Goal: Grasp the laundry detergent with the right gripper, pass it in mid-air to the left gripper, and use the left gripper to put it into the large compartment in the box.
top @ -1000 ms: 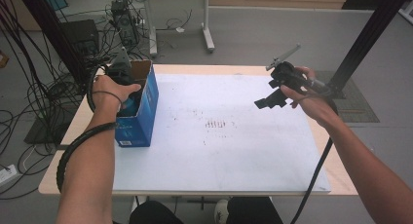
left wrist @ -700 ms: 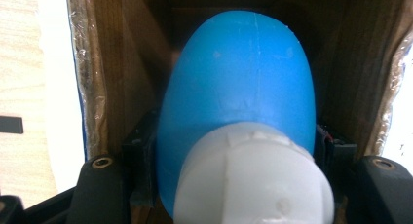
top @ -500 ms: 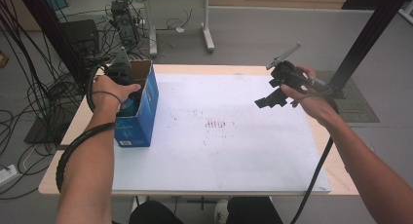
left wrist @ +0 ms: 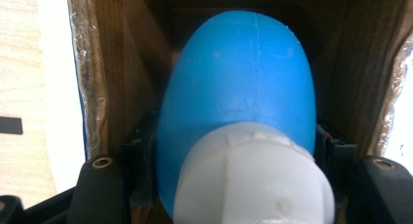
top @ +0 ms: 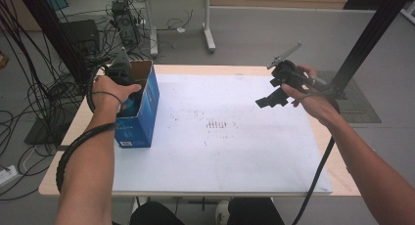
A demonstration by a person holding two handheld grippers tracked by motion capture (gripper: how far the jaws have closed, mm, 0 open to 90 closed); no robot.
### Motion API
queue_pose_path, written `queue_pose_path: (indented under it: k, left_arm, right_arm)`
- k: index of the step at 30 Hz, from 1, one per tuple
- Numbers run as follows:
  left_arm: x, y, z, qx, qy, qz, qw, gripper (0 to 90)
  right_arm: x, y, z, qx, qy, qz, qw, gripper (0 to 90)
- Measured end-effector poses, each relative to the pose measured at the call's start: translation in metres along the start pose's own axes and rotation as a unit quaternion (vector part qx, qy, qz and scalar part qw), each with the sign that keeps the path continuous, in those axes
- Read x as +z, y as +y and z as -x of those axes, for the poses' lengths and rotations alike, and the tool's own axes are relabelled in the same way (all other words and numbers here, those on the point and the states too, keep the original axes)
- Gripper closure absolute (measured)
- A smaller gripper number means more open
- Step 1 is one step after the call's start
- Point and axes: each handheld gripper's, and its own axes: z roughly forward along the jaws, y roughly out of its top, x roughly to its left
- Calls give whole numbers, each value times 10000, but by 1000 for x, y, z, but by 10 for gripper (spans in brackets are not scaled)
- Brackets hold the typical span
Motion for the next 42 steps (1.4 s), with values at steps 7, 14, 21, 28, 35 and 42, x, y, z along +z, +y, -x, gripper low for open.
queue_pose_path:
  k: [7,14,21,28,35,42]
  left_arm:
    - [0,0,0,-5,-17,4,10000,359]
    - [0,0,0,-7,4,-3,10000,359]
    - [0,-1,1,-13,4,2,10000,359]
    - [1,0,1,-7,-2,-5,10000,358]
    - [1,0,1,-5,-16,-8,10000,357]
    - [3,0,1,-15,-45,-19,10000,353]
  right_arm:
    - [0,0,-1,-6,-4,12,10000,4]
    - [-2,-1,0,8,-18,25,10000,4]
    - [-3,-2,1,19,-23,35,10000,4]
    - [-4,-3,1,23,-29,42,10000,4]
    - [-4,-3,1,30,-27,47,10000,4]
    - [-4,-3,1,20,-34,38,10000,4]
